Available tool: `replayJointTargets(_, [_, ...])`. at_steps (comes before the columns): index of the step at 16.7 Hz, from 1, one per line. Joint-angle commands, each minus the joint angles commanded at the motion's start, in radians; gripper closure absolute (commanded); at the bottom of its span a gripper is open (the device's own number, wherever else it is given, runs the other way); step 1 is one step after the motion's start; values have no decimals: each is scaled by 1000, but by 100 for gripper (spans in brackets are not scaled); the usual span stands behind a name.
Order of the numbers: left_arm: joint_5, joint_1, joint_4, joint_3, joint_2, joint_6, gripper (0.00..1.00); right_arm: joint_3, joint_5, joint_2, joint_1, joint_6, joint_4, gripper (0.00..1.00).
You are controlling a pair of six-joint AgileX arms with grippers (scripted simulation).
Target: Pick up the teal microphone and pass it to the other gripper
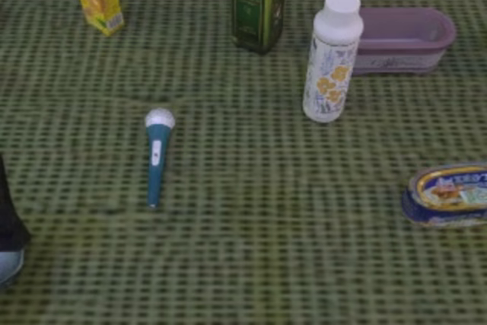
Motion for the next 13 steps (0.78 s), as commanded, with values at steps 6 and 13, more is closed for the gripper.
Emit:
replayJointTargets(6, [-4, -29, -70, 87, 104, -17, 0, 0, 0, 0, 0, 0, 0, 0])
replayJointTargets(13, [-20, -150, -345, 493, 670, -123, 0, 0, 0, 0, 0, 0, 0, 0])
